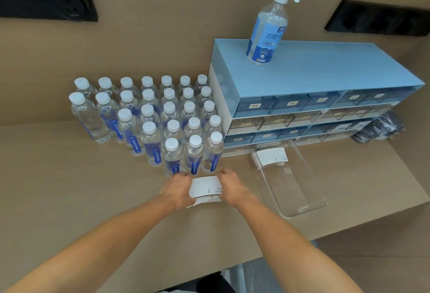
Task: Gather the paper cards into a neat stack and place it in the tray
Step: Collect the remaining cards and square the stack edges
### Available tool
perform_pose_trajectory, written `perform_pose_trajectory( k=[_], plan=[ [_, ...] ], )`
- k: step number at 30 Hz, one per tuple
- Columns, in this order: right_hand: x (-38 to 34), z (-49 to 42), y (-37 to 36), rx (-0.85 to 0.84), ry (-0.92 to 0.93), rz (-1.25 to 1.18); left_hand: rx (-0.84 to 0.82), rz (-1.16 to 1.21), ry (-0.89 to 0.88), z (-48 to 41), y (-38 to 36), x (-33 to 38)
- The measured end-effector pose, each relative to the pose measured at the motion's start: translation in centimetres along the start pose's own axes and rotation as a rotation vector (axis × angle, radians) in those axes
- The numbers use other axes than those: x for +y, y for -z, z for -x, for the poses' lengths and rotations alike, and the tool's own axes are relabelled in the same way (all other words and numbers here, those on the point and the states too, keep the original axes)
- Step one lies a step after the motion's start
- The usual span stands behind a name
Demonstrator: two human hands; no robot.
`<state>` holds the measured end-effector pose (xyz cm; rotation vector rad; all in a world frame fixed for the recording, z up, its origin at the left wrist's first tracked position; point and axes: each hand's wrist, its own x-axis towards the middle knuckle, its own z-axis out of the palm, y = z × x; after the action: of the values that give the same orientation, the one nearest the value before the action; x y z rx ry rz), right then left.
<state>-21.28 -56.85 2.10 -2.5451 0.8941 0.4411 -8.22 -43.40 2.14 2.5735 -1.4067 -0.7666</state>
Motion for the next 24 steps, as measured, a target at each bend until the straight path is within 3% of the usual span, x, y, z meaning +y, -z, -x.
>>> perform_pose_trajectory(
  k=[11, 24],
  plan=[
    [2.6, -1.8, -0.4, -0.077, 0.158, -0.065, -0.021, 0.044, 0.13, -0.4, -1.6, 1.3],
    [2.2, -2.0, -0.3, -0.142, 0.208, 0.036, -0.092, -0.073, 0.075, -0.6, -1.7, 1.7]
  ],
)
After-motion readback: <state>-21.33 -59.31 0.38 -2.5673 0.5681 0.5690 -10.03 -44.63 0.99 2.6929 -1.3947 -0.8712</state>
